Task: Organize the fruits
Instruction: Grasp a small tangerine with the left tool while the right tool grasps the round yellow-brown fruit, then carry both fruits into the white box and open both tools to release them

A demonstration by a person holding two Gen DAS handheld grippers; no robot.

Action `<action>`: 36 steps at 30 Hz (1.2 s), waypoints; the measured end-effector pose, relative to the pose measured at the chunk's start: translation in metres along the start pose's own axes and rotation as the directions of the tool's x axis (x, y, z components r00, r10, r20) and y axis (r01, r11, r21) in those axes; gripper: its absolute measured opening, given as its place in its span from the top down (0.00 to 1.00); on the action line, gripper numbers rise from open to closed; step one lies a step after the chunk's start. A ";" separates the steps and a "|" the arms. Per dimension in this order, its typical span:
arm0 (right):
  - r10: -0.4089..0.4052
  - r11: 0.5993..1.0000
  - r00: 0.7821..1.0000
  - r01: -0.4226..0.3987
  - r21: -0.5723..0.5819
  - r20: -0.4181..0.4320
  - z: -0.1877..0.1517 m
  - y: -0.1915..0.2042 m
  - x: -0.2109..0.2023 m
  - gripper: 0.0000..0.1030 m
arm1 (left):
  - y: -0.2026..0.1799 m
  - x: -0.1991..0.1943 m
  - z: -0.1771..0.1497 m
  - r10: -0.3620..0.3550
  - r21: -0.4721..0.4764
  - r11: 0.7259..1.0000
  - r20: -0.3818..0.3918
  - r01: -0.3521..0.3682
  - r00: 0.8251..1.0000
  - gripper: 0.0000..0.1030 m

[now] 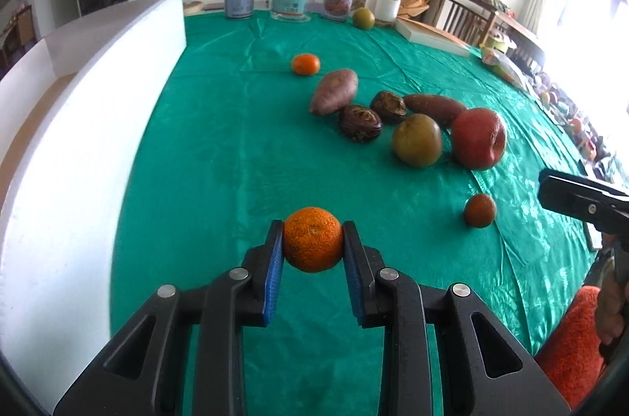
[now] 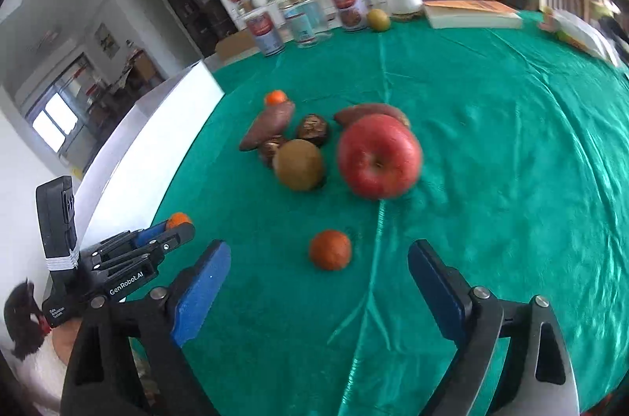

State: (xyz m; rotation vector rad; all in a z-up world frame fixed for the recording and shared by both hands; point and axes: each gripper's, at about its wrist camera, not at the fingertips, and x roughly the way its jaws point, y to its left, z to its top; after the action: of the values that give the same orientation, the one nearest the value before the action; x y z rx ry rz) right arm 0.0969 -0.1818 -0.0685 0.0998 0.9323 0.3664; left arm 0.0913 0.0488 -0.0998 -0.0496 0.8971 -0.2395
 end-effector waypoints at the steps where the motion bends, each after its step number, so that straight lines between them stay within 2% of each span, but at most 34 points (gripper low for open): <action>1: -0.013 0.998 1.000 0.012 -0.067 -0.013 0.011 0.012 0.009 0.20 | 0.004 -0.004 -0.001 0.002 -0.008 1.000 0.000 -0.002 1.000 0.72; 4: -0.072 0.978 0.995 0.057 -0.203 -0.067 0.036 0.034 0.048 0.26 | 0.013 -0.014 -0.004 -0.002 -0.040 0.999 0.003 0.002 1.000 0.72; 8: -0.160 0.958 0.975 0.116 -0.264 -0.152 0.051 0.036 0.102 0.34 | 0.019 -0.034 -0.003 -0.022 -0.068 0.997 0.021 0.024 1.000 0.72; 10: -0.235 0.935 0.961 0.184 -0.303 -0.143 0.056 0.037 0.115 0.35 | 0.020 -0.044 -0.002 -0.023 -0.063 0.998 0.034 0.025 0.999 0.72; 12: -0.264 0.926 0.952 0.204 -0.318 -0.157 0.062 0.036 0.122 0.37 | 0.022 -0.054 0.000 -0.024 -0.063 0.998 0.045 0.026 0.999 0.72; 13: -0.277 0.922 0.946 0.212 -0.324 -0.168 0.065 0.035 0.125 0.45 | 0.023 -0.058 0.001 -0.023 -0.062 0.998 0.048 0.026 0.999 0.72; 15: -0.306 0.910 0.933 0.228 -0.345 -0.191 0.068 0.035 0.130 0.51 | 0.025 -0.065 0.003 -0.022 -0.063 0.998 0.053 0.026 0.998 0.72; 17: -0.315 0.908 0.926 0.230 -0.351 -0.210 0.069 0.034 0.131 0.51 | 0.026 -0.069 0.005 -0.026 -0.069 0.997 0.056 0.029 0.998 0.72; 19: -0.272 0.935 0.935 0.201 -0.293 -0.227 0.070 0.028 0.125 0.52 | 0.028 -0.074 0.005 -0.028 -0.075 0.997 0.063 0.033 0.998 0.72; 22: -0.126 0.988 0.968 0.102 -0.118 -0.215 0.074 0.014 0.103 0.52 | 0.031 -0.084 0.006 -0.027 -0.081 0.996 0.081 0.033 0.996 0.72; 24: -0.014 1.000 0.979 0.012 -0.011 -0.205 0.075 0.007 0.088 0.52 | 0.035 -0.090 0.008 -0.034 -0.091 0.995 0.086 0.041 0.996 0.72; 26: 0.076 0.997 0.976 -0.067 0.048 -0.202 0.074 0.012 0.077 0.52 | 0.043 -0.098 0.012 -0.047 -0.109 0.992 0.084 0.056 0.995 0.72; 29: 0.189 0.982 0.959 -0.180 0.061 -0.210 0.071 0.042 0.059 0.52 | 0.063 -0.121 0.016 -0.051 -0.150 0.987 0.100 0.065 0.994 0.72; 31: 0.282 0.960 0.936 -0.275 0.061 -0.210 0.071 0.074 0.050 0.52 | 0.083 -0.141 0.017 -0.017 -0.183 0.982 0.122 0.039 0.992 0.72; 33: 0.366 0.930 0.907 -0.367 0.037 -0.210 0.072 0.116 0.044 0.52 | 0.105 -0.158 0.016 0.047 -0.221 0.975 0.132 -0.016 0.990 0.72; 36: 0.448 0.883 0.866 -0.468 -0.044 -0.222 0.072 0.188 0.038 0.52 | 0.142 -0.168 0.008 0.173 -0.277 0.952 0.118 -0.135 0.978 0.72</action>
State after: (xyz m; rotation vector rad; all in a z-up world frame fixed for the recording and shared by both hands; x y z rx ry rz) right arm 0.1247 0.0122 -0.0092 0.1996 1.0921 0.8794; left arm 0.0235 0.2248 0.0143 -0.2437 0.7828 0.0327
